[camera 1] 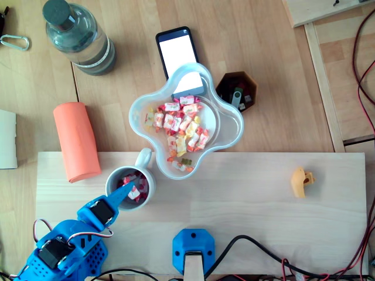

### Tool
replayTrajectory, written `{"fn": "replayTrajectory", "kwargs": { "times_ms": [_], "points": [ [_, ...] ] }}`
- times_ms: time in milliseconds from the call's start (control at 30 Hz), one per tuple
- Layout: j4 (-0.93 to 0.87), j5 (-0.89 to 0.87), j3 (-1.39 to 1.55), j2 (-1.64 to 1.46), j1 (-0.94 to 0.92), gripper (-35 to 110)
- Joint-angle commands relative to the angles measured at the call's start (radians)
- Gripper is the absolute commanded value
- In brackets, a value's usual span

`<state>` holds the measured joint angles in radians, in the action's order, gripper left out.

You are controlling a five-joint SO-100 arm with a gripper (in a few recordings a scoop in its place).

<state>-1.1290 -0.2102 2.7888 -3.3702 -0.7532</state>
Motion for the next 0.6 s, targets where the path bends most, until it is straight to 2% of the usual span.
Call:
{"fn": "replayTrajectory", "kwargs": {
  "times_ms": [0,567],
  "points": [
    [-0.038,-0.002,-0.015,-0.031,0.046,-3],
    [-0.055,0.002,-0.006,-0.031,0.046,-3]
  ]
}}
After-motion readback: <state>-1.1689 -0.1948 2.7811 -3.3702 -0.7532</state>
